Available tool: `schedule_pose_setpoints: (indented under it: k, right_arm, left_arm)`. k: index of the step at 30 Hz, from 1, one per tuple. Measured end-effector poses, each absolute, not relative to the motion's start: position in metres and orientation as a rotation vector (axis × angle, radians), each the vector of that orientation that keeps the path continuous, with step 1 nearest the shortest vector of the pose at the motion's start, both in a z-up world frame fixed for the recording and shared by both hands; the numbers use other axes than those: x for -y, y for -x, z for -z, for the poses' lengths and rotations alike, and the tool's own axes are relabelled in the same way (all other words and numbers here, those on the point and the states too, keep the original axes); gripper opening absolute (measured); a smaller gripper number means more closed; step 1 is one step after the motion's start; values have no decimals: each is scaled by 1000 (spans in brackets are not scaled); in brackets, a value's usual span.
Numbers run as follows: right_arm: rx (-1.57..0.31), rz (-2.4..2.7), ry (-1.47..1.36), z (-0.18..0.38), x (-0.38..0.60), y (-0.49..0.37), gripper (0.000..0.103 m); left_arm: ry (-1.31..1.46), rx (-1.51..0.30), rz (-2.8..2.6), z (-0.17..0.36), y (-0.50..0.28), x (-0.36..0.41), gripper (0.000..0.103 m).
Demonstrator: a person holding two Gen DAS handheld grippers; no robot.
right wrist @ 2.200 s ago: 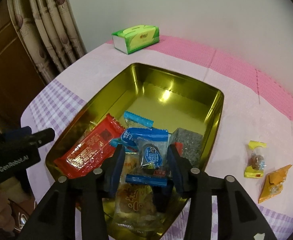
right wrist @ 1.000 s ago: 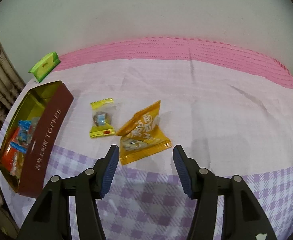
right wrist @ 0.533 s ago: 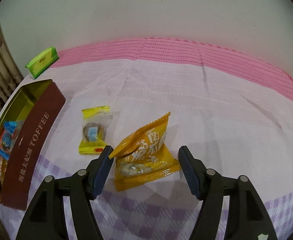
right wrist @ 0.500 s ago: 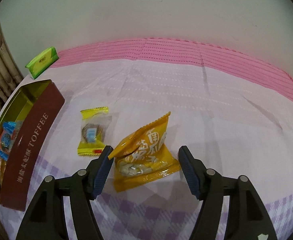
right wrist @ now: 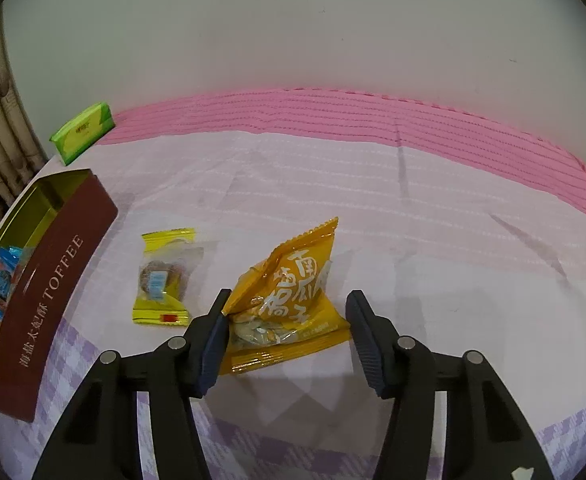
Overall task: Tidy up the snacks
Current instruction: 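Grasp the orange triangular pastry bag with the right gripper, then grasp the yellow-wrapped candy with the left gripper while the right holds the orange bag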
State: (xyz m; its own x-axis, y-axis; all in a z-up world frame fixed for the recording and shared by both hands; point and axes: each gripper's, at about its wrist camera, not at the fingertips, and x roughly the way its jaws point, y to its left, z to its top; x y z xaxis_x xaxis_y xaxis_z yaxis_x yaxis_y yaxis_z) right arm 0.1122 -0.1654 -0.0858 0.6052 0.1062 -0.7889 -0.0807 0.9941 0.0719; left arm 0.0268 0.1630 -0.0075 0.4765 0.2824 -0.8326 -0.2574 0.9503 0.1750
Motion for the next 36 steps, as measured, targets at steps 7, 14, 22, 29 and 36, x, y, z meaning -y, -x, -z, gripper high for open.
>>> schedule_pose_setpoints:
  k: [7,14,22,29,36]
  right_arm:
    - [-915,-58,-57,85,198,-102,53]
    - [-914,-2,-78,84,227,-83,53]
    - [-917,66,-85,85,257,-62,53]
    - [-914,74,-109,85,266,-59,55]
    - [-914,72,-112,85,265,-59,56]
  left_arm:
    - [-79,-1018,-167,-2,-45,-101,63]
    - [-56,-1036,21,2,-73,-32,63]
    - [-58,-1085,127,26,-109,28,63]
    - [-63,-1137,112,58,-136,50,63]
    - [-57,-1140,118,72,-152,63,60]
